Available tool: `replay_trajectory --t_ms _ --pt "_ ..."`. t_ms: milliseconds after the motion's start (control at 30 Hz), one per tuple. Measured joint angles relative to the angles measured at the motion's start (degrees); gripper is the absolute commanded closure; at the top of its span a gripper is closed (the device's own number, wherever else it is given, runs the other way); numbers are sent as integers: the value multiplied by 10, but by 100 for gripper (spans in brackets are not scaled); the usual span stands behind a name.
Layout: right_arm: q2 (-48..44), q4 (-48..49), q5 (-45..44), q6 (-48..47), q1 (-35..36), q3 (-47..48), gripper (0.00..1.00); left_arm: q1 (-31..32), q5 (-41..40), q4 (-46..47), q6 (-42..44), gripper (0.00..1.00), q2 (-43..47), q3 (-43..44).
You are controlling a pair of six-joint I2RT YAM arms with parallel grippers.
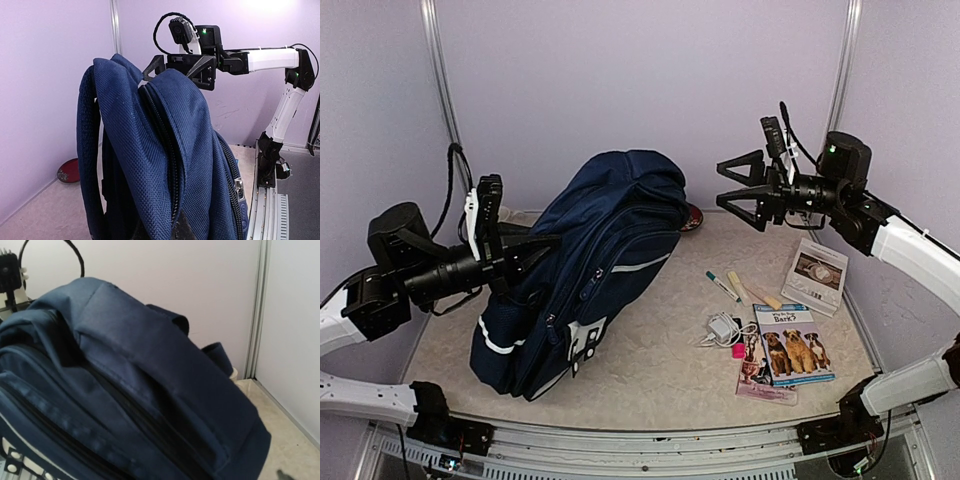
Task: Pack the student bag
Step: Pass from the right arm to the left, then pass from the left arm to the right
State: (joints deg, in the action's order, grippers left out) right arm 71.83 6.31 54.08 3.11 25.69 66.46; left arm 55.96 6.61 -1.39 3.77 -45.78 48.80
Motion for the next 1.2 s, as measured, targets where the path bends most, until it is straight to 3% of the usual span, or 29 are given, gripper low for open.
replay_trajectory --t_ms 100,233,433,533,667,833,1000,1200 --pt "-1 1 -3 3 0 -1 9 0 -2 14 -6 100 9 -14" --pt "-8 5 -23 14 13 -9 24 0 -34 23 -25 100 16 -21" --pt "-14 -10 -167 9 166 5 27 10 -120 59 -56 100 2 -22" --pt "-1 -44 -241 -14 226 41 21 16 -140 76 -57 100 -3 -27" --pt "5 -71 -276 -39 227 56 9 17 -128 87 -47 100 2 -37" --pt "3 -64 -189 -61 181 27 3 18 -51 88 -20 100 39 -61" --pt "-30 0 -20 -27 56 -50 0 18 49 85 10 100 83 -75" --pt "-55 -31 87 -51 32 6 0 18 116 79 42 100 107 -73"
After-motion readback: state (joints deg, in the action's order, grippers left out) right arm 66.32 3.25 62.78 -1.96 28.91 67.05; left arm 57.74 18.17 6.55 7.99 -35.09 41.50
